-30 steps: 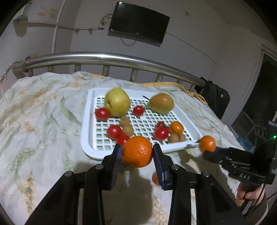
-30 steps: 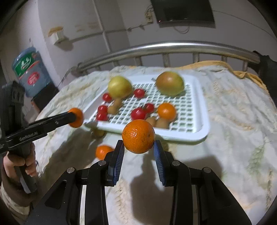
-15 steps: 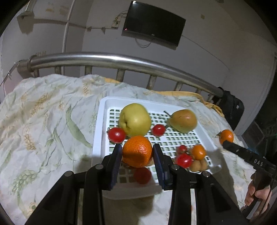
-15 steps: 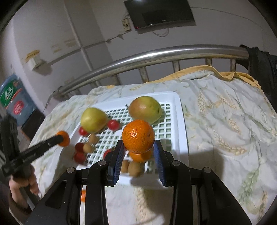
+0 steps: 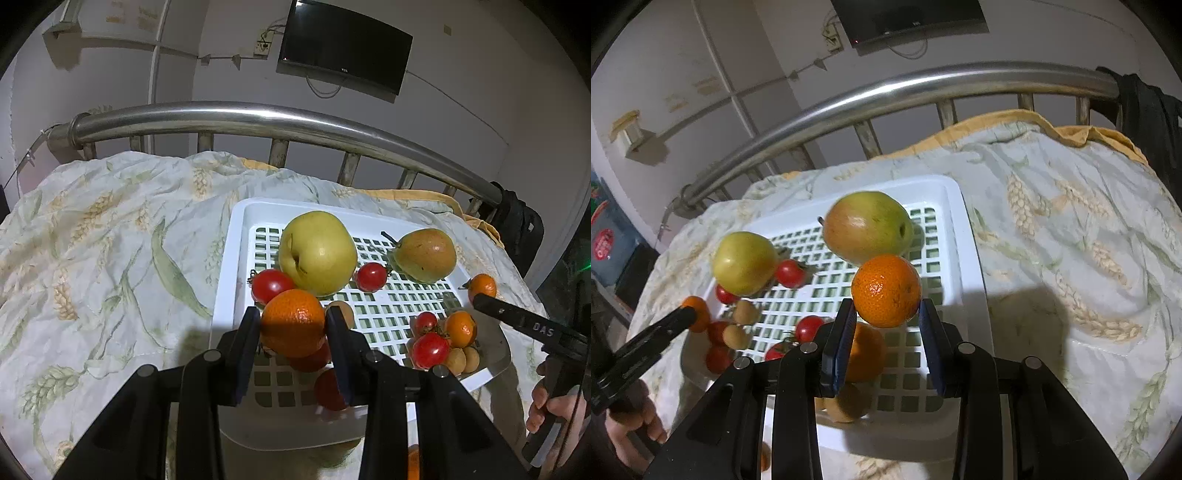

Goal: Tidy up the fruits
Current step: 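Carry both mandarins onto the tray and open both grippers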

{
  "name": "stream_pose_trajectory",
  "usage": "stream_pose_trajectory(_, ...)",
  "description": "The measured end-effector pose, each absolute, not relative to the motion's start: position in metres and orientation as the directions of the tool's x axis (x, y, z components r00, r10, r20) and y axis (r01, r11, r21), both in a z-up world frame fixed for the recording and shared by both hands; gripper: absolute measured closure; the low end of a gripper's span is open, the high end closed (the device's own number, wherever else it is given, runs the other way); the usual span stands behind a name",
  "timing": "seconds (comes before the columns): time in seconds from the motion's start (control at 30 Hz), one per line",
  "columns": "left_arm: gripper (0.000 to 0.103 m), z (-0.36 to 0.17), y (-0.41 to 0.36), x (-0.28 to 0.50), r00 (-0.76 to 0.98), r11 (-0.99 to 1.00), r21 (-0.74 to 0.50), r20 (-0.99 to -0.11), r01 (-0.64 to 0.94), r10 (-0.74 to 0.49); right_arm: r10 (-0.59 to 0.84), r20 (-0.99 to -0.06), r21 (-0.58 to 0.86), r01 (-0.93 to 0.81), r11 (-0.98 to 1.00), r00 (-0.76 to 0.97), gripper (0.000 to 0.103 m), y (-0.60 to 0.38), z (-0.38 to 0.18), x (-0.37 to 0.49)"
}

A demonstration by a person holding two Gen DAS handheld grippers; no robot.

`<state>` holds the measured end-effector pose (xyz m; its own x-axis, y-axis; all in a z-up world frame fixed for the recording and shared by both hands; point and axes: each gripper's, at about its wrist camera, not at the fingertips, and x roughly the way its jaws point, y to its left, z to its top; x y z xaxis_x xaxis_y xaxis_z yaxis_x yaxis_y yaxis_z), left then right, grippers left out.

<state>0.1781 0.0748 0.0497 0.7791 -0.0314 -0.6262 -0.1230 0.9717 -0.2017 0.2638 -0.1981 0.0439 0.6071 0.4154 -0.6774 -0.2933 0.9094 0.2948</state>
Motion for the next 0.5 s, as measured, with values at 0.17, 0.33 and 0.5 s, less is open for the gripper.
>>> stream_pose_trajectory(0.17,0.064,0.048,0.083,0.178,0.779,0.967,-0.201,-0.627,-0.153,-0.007,0.404,-0.691,0.288,-0.284,0.914,0.600,0.069,-0.197,0.036,0.269)
stream_pose_trajectory(0.33,0.064,0.046,0.085,0.179,0.778,0.965,-0.201,-0.628,-0.170,0.006,0.396,-0.690,0.281,-0.280,0.918,0.605,0.069,-0.196,0.036,0.269)
stream_pose_trajectory(0.5,0.063,0.045,0.090,0.177,0.773,0.961,-0.205,-0.635,-0.185,0.013,0.390,-0.688,0.277,-0.276,0.920,0.612,0.069,-0.196,0.035,0.268)
